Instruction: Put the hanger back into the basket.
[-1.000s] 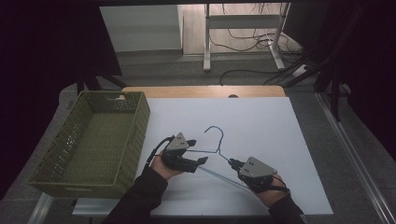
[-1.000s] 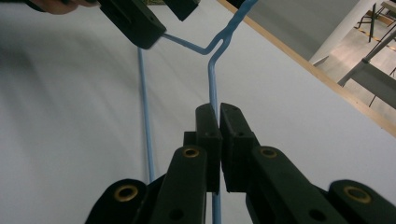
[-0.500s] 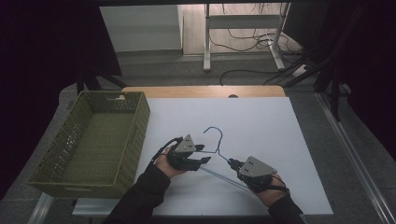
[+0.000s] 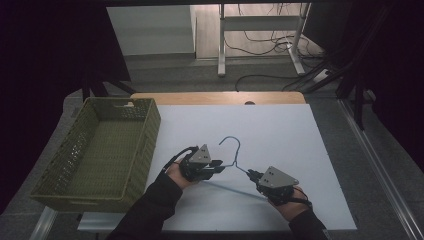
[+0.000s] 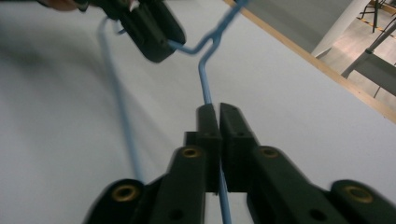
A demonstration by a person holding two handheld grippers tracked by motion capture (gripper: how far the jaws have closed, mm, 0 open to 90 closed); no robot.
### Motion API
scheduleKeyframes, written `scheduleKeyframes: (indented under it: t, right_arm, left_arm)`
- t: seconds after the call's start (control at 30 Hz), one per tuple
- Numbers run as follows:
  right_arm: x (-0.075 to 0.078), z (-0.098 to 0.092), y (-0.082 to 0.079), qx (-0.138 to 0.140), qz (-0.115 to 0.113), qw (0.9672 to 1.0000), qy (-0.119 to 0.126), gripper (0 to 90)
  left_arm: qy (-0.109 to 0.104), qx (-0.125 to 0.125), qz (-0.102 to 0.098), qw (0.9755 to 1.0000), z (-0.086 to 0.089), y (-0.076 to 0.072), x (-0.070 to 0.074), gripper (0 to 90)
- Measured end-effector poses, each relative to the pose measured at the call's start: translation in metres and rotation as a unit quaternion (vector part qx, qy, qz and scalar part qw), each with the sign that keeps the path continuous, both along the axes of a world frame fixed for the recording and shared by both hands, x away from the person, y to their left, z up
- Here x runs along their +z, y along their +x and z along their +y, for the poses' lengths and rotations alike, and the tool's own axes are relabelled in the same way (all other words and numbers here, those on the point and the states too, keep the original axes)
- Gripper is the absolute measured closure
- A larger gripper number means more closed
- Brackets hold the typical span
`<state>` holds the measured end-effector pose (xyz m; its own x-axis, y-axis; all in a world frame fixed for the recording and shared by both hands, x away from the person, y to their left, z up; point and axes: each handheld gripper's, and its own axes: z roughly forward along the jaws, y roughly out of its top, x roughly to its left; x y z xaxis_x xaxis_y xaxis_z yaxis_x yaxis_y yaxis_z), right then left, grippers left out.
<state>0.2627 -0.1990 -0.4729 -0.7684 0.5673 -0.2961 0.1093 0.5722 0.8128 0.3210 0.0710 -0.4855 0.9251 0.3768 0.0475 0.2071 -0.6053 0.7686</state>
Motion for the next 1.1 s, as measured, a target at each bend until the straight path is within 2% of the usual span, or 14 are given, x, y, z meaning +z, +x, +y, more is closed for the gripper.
scheduleKeyframes:
  t: [0.07, 0.13, 0.2, 0.23, 0.4, 0.47, 0.57, 0.67, 0.7, 0.87, 0.97, 1.03, 1.07, 1.1]
  right_arm:
    - [0.001, -0.002, 0.000, 0.005, 0.001, 0.9999, 0.011, 86.2]
    - [0.002, -0.004, -0.001, 0.011, 0.005, 0.9998, 0.018, 84.4]
    - [0.003, -0.005, -0.002, 0.011, 0.006, 0.9996, 0.026, 83.3]
    - [0.003, -0.006, -0.002, 0.011, 0.007, 0.9995, 0.028, 82.9]
    - [0.006, -0.013, -0.002, 0.001, 0.009, 0.9993, 0.037, 81.5]
    - [0.009, -0.016, -0.003, -0.003, 0.010, 0.9989, 0.046, 80.0]
    - [0.013, -0.021, -0.005, -0.008, 0.016, 0.9976, 0.068, 77.4]
    - [0.015, -0.026, -0.008, -0.015, 0.016, 0.9956, 0.091, 71.6]
    - [0.016, -0.027, -0.009, -0.015, 0.017, 0.9949, 0.098, 68.2]
    - [0.022, -0.038, -0.012, -0.048, 0.021, 0.9874, 0.149, 51.5]
    - [0.025, -0.045, -0.013, -0.065, 0.017, 0.9825, 0.174, 41.9]
    - [0.027, -0.050, -0.012, -0.080, 0.023, 0.9787, 0.188, 29.7]
    - [0.027, -0.050, -0.012, -0.080, 0.023, 0.9787, 0.188, 29.7]
    - [0.028, -0.056, -0.012, -0.093, 0.025, 0.9741, 0.204, 22.0]
  left_arm:
    - [-0.003, -0.001, 0.014, 0.9999, -0.001, 0.000, -0.002, 85.8]
    - [-0.018, 0.003, 0.020, 0.9996, 0.001, 0.001, -0.002, 85.8]
    - [-0.008, 0.005, 0.020, 0.9998, 0.000, 0.000, -0.002, 85.8]
    - [-0.017, 0.013, 0.032, 0.9993, 0.000, 0.000, -0.002, 86.2]
    - [-0.037, 0.018, 0.048, 0.9980, 0.002, -0.004, 0.002, 87.3]
    - [-0.035, 0.029, 0.049, 0.9977, 0.003, -0.006, 0.005, 87.3]
    - [-0.050, 0.043, 0.049, 0.9966, 0.008, -0.011, 0.010, 87.4]
    - [-0.068, 0.056, 0.041, 0.9953, 0.012, -0.018, 0.015, 87.5]
    - [-0.070, 0.065, 0.027, 0.9951, 0.013, -0.022, 0.018, 87.5]
    - [-0.076, 0.072, 0.000, 0.9945, 0.017, -0.034, 0.030, 87.5]
    - [-0.086, 0.081, -0.014, 0.9929, 0.021, -0.038, 0.037, 87.6]
    - [-0.091, 0.080, -0.013, 0.9926, 0.024, -0.040, 0.042, 87.6]
    - [-0.091, 0.080, -0.013, 0.9926, 0.024, -0.040, 0.042, 87.6]
    - [-0.090, 0.086, -0.021, 0.9920, 0.026, -0.043, 0.048, 87.6]
